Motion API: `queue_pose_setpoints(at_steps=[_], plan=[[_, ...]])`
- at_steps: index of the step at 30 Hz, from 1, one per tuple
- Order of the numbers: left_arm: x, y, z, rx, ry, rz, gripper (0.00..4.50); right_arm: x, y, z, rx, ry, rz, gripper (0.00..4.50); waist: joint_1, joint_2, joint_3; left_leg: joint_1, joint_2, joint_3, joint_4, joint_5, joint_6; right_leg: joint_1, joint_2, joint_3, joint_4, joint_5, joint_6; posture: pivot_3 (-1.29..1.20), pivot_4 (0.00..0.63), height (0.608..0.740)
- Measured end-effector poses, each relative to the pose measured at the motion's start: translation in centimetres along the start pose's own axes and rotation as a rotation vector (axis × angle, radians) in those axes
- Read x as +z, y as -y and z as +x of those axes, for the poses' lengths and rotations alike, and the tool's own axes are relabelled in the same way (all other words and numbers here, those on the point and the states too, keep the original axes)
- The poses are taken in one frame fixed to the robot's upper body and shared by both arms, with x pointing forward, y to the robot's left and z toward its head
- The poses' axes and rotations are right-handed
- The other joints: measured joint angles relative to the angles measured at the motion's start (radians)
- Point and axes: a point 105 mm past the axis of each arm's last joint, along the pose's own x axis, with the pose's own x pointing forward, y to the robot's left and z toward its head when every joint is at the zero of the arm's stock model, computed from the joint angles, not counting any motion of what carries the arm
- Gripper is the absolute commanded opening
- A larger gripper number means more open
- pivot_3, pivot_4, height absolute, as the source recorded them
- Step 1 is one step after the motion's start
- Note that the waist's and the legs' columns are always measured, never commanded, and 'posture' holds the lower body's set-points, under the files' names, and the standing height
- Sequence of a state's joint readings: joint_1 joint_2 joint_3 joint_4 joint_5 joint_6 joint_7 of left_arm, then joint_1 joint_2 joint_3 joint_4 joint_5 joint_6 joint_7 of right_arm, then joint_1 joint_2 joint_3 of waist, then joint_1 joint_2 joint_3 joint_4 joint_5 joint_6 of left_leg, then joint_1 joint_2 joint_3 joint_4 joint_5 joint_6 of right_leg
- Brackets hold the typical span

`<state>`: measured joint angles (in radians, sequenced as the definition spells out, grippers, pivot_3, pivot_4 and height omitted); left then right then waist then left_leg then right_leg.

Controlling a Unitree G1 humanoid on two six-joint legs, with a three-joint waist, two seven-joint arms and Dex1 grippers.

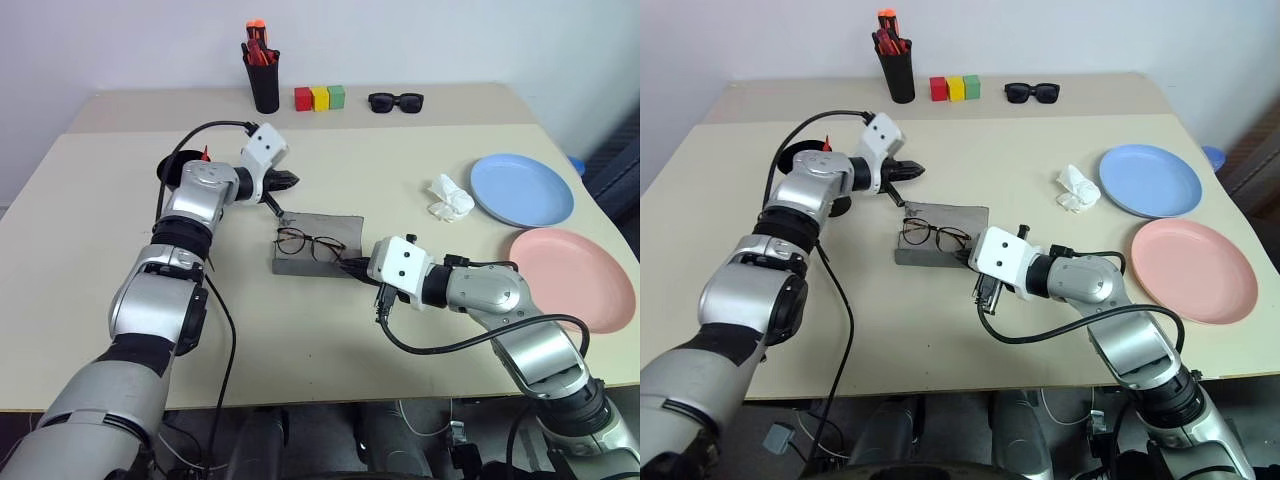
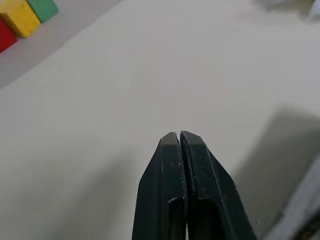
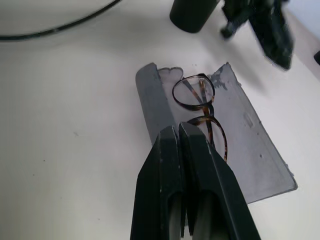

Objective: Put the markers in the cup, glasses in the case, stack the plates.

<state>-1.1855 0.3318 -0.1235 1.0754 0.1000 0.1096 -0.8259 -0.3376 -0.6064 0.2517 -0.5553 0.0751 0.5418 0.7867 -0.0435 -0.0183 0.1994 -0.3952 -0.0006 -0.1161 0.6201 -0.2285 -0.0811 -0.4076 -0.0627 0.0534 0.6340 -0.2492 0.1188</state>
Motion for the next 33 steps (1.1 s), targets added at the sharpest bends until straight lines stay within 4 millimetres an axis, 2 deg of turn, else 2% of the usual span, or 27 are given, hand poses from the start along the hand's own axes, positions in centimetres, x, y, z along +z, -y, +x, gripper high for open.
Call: queue_pose_setpoints(at_steps=[5,11,19,27,33], plan=[[-1.7,0.8,0.9,-0.013,-0.113,0.128,0.00,0.2,0.0,0.1,-0.005,0.010,0.012,0.06,0.001,0.000,0.000,0.000,0.000,0.000,0.000,0.000,0.000,0.000,0.000,0.000,0.000,0.000,0.000,0.00,0.150,0.740],[-1.2,2.3,0.6,-0.191,-0.129,0.148,0.00,0.6,-0.6,-0.1,0.001,0.022,0.018,0.06,0.001,0.000,0.000,-0.001,0.000,0.000,0.000,0.000,0.000,0.000,0.000,0.000,0.000,0.000,0.000,0.00,0.150,0.740],[-1.1,3.7,-1.1,-0.419,-0.119,0.165,0.00,0.2,-1.0,-0.4,0.017,0.007,0.031,0.06,0.000,0.000,0.000,0.000,0.000,0.000,0.000,0.000,0.000,0.000,0.000,0.000,0.000,0.000,0.000,0.00,0.150,0.740],[-2.1,5.6,-3.1,-0.600,-0.069,0.195,0.00,-0.3,0.4,-1.5,-0.033,-0.017,0.033,0.06,-0.001,0.000,0.000,0.000,0.000,0.000,0.000,0.000,0.000,0.000,0.000,0.000,0.000,0.000,0.000,0.00,0.150,0.740],[-2.8,6.9,-4.6,-0.646,-0.050,0.260,0.00,-0.8,1.6,-2.1,-0.079,-0.022,0.064,0.06,0.000,0.000,0.000,0.000,0.000,0.000,0.000,0.000,0.000,0.000,0.000,0.000,0.000,0.000,0.000,0.00,0.150,0.740]])
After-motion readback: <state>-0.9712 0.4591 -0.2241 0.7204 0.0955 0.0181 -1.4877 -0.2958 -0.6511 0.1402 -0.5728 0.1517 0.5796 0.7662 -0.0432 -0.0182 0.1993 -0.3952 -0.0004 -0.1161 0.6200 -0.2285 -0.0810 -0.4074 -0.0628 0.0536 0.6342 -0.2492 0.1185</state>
